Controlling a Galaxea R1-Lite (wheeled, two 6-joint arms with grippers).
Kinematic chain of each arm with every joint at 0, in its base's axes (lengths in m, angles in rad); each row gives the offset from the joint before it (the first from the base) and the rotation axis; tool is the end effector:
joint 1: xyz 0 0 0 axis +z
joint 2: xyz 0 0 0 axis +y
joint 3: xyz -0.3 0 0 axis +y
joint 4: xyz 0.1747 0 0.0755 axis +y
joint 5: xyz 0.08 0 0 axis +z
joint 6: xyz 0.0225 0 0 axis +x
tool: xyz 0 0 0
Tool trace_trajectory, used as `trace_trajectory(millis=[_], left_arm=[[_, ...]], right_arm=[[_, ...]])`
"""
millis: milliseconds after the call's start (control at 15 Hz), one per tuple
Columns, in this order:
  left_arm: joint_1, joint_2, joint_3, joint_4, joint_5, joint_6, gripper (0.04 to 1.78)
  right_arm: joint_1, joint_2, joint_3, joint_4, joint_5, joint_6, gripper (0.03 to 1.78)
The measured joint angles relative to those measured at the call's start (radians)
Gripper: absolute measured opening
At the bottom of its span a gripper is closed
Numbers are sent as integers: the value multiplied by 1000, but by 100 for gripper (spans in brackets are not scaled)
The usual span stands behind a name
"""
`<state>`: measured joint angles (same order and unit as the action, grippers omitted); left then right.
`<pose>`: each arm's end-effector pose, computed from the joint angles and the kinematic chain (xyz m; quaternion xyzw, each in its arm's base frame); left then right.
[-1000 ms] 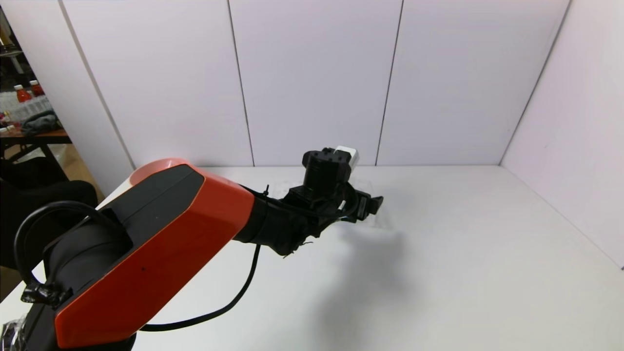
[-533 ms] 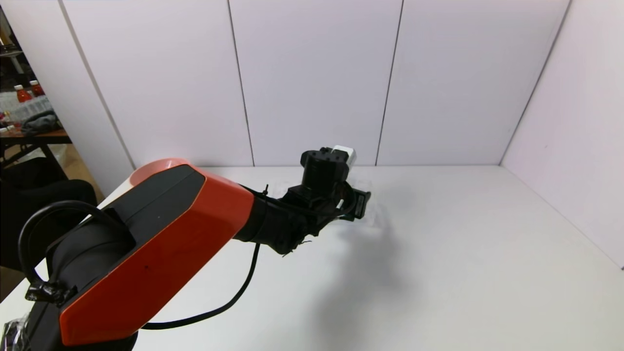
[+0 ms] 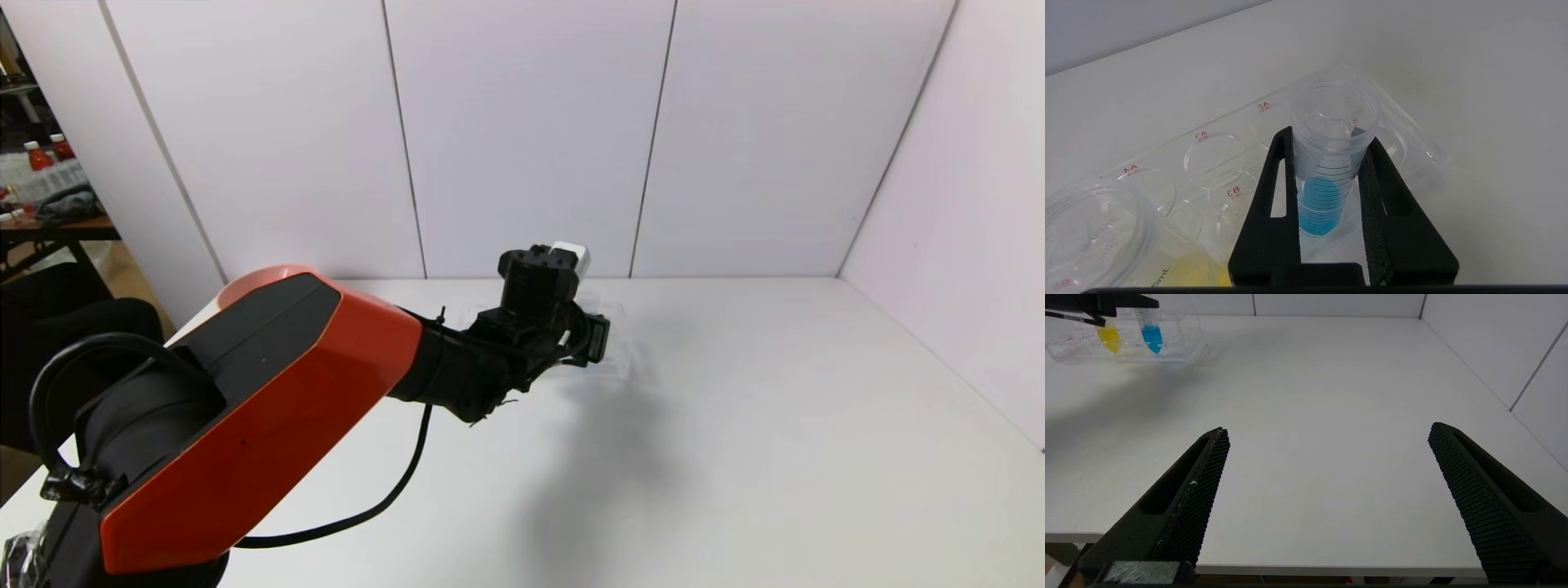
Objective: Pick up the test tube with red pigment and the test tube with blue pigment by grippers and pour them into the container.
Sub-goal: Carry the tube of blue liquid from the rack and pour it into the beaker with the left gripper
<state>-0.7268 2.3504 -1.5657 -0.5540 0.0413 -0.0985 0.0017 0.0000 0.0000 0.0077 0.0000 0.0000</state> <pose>0.3650 -0.3233 0.1199 -0.0030 0.1230 -0.3282 0.9366 -0.0228 0.0000 0.0747 0.0000 0.0038 0.0008 1.0000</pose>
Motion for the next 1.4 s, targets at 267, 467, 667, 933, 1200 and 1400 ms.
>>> trace_trajectory(millis=[267,467,667,933,1200,1400], left_arm=[[0,-6,2,1,3,3,44],[-1,-17,0,-2,3,3,44],[0,-27,0,-3,3,4,44],[0,-43,-2,-3,2,5,44],[0,-68,-2,-11,1,7,44],[-3,-93,2,-13,0,7,44]], right_arm=[[-1,0,0,0,0,0,177],[-1,0,0,0,0,0,177],[0,0,0,0,0,0,177],[0,0,0,0,0,0,177],[0,0,0,0,0,0,178],[0,0,0,0,0,0,177]])
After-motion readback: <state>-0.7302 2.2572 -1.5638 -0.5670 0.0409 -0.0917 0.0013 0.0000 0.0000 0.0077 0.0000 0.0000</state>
